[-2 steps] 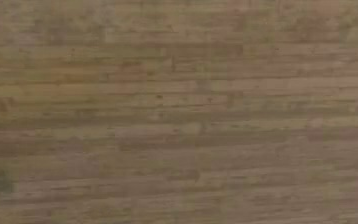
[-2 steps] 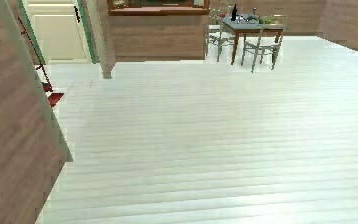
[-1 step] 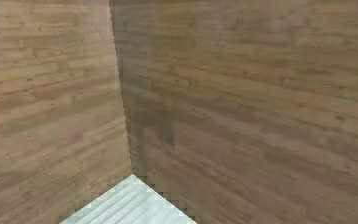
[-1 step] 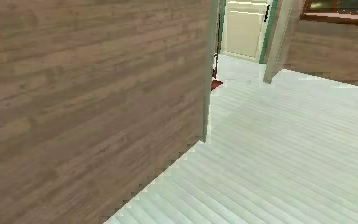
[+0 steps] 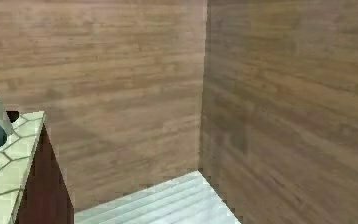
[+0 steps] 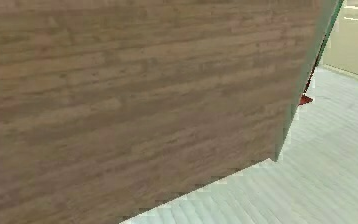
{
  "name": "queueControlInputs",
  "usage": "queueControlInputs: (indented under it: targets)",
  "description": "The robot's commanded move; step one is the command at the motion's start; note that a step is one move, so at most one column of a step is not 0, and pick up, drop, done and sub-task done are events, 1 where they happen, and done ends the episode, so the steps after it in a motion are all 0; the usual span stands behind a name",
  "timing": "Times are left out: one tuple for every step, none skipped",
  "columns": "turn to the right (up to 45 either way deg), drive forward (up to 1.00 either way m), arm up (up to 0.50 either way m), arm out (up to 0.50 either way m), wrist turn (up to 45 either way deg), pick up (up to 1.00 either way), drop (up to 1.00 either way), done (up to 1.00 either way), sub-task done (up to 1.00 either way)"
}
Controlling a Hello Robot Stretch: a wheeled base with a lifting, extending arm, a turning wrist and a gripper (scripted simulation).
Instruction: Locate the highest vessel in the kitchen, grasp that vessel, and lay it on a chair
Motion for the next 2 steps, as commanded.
queueControlInputs:
  targets:
    - [0.0, 0.90, 0.00, 0.00, 0.0, 0.00, 0.00, 0.00, 0.00]
    - [45.0, 0.00, 0.00, 0.00, 0.0, 0.00, 0.00, 0.00, 0.00]
